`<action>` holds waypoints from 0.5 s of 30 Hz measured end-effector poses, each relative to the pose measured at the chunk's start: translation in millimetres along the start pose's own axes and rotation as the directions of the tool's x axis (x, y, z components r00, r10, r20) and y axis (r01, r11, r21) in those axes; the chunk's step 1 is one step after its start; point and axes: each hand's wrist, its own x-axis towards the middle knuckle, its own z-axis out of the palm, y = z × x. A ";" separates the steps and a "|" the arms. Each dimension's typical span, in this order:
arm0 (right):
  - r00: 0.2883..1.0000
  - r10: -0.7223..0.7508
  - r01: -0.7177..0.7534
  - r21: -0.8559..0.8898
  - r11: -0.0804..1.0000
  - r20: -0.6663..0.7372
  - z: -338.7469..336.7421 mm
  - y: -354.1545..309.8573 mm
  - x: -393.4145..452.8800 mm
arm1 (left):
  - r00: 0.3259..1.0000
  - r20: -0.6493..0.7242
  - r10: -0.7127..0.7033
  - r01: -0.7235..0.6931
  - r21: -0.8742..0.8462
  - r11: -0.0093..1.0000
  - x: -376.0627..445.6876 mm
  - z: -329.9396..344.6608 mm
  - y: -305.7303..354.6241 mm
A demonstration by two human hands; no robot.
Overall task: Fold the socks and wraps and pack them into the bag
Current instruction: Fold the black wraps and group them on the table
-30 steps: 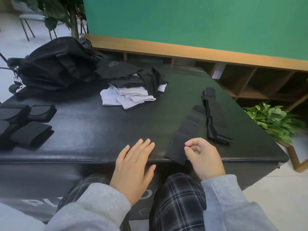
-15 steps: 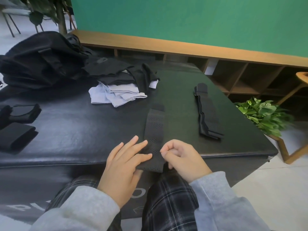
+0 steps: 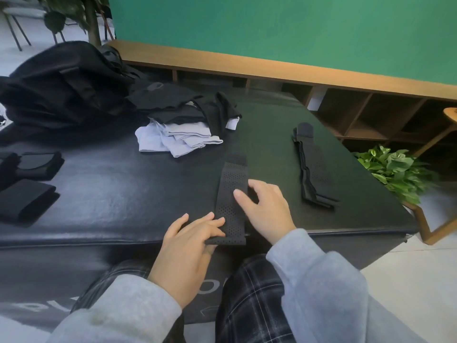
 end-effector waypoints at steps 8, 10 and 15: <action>0.982 0.187 -0.187 0.190 0.964 0.020 6.4 -3.0 43.4 | 0.999 0.006 -0.045 0.045 -0.008 0.999 0.5 -2.5 1.3; 0.982 0.185 -0.186 0.233 0.955 0.027 7.5 -1.8 47.5 | 1.000 -0.017 -0.021 0.021 -0.017 1.000 0.7 -3.1 1.8; 0.988 0.154 -0.150 0.172 0.974 -0.011 7.2 0.4 42.4 | 0.996 -0.037 -0.079 0.076 -0.080 0.994 0.9 -6.8 7.5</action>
